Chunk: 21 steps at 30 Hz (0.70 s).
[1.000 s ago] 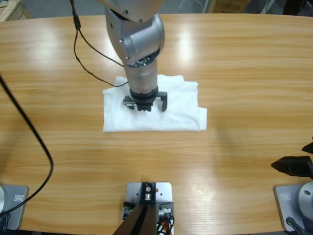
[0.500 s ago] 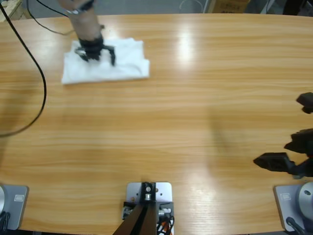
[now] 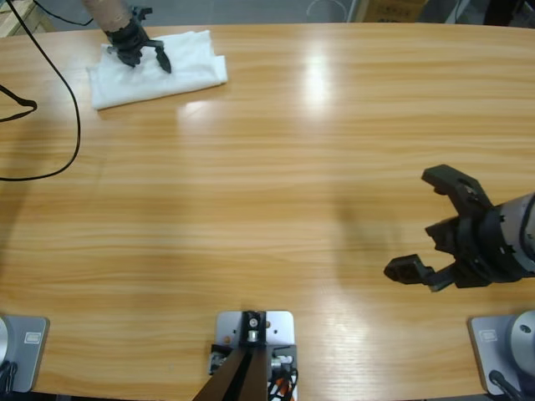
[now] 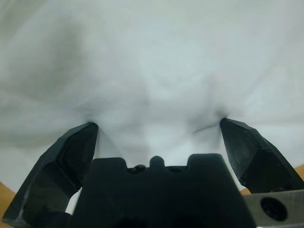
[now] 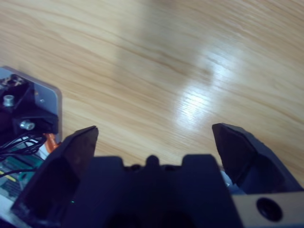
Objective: Fold clothes
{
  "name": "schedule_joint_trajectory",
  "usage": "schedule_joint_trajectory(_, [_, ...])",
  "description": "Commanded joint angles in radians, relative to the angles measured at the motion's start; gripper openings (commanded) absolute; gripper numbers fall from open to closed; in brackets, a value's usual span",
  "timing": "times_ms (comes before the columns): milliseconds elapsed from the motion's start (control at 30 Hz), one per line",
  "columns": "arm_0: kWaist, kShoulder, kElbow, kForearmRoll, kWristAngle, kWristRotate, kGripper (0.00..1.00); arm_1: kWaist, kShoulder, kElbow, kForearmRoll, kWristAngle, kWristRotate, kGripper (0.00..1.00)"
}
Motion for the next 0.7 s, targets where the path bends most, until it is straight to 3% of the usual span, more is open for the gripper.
schedule_joint_trajectory(33, [0.016,0.110,-0.093,0.012,0.047,0.121,0.996,-0.020,0.054,0.014,-0.017,0.027,-0.038,1.000])
schedule_joint_trajectory(167, [0.044,0.086,-0.106,0.015,0.071,-0.017,0.996,-0.020,0.060,0.018,-0.025,0.034,-0.043,1.000])
schedule_joint_trajectory(300, [0.036,0.008,-0.136,0.035,0.076,-0.020,0.996,-0.020,0.045,0.019,-0.025,0.033,-0.044,1.000])
schedule_joint_trajectory(500, [-0.004,-0.258,-0.121,0.087,0.112,-0.030,0.996,-0.020,-0.003,0.004,-0.013,0.024,-0.043,1.000])
schedule_joint_trajectory(600, [-0.017,-0.392,-0.086,0.163,0.111,-0.160,0.996,-0.020,-0.043,0.001,0.001,0.017,-0.035,1.000])
schedule_joint_trajectory(700, [-0.061,-0.512,0.029,0.267,0.112,-0.210,0.998,-0.020,-0.044,-0.034,0.110,-0.042,-0.043,1.000])
